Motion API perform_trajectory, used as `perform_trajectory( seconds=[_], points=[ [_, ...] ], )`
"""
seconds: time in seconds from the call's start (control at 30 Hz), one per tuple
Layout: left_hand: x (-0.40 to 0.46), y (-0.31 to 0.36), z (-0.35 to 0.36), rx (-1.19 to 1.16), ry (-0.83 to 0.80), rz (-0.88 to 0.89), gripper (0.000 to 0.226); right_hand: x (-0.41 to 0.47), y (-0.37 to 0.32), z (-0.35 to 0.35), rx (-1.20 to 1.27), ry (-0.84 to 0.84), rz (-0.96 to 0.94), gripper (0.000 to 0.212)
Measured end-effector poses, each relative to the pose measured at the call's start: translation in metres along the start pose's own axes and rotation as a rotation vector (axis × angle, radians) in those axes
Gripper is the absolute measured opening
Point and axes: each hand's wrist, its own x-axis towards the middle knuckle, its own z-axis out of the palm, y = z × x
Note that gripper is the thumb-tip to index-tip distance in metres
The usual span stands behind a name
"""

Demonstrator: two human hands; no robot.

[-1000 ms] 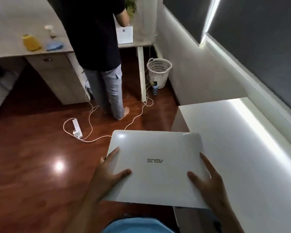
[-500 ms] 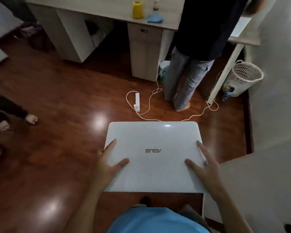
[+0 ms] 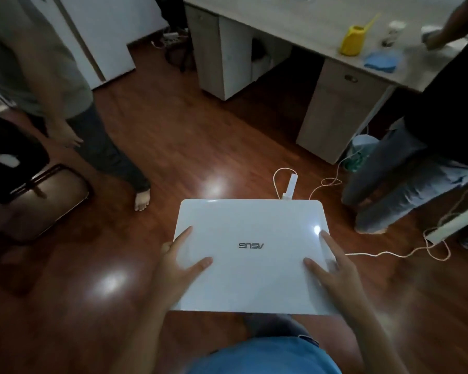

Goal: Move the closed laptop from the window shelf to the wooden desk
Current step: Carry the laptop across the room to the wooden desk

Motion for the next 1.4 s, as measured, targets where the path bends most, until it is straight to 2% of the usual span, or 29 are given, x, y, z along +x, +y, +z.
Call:
perform_trajectory(
  seconds=[0.33,0.6,0.9,1.13,1.4],
  points=[
    [0.141,0.048,-0.006,0.003,0.062,-0.043,0.086,0.163,-0.079,0.004,0.015,-0.055,-0.098,0.07],
    [0.255,0.06,-0.016,0.067,0.048,-0.095,0.086,0.268,-0.131,0.032,0.002,-0.067,-0.069,0.072],
    [0.444,0.068,-0.063,-0.013,0.023,-0.133,0.09,0.419,-0.227,0.098,-0.061,-0.039,-0.055,0.072],
    [0.581,0.101,-0.112,0.087,0.015,-0.061,0.084,0.514,-0.293,0.144,0.022,0.016,0.008,0.073],
    [0.749,0.124,-0.102,0.097,-0.041,-0.098,0.084,0.669,-0.339,0.173,0.022,0.06,0.05,0.067]
  ],
)
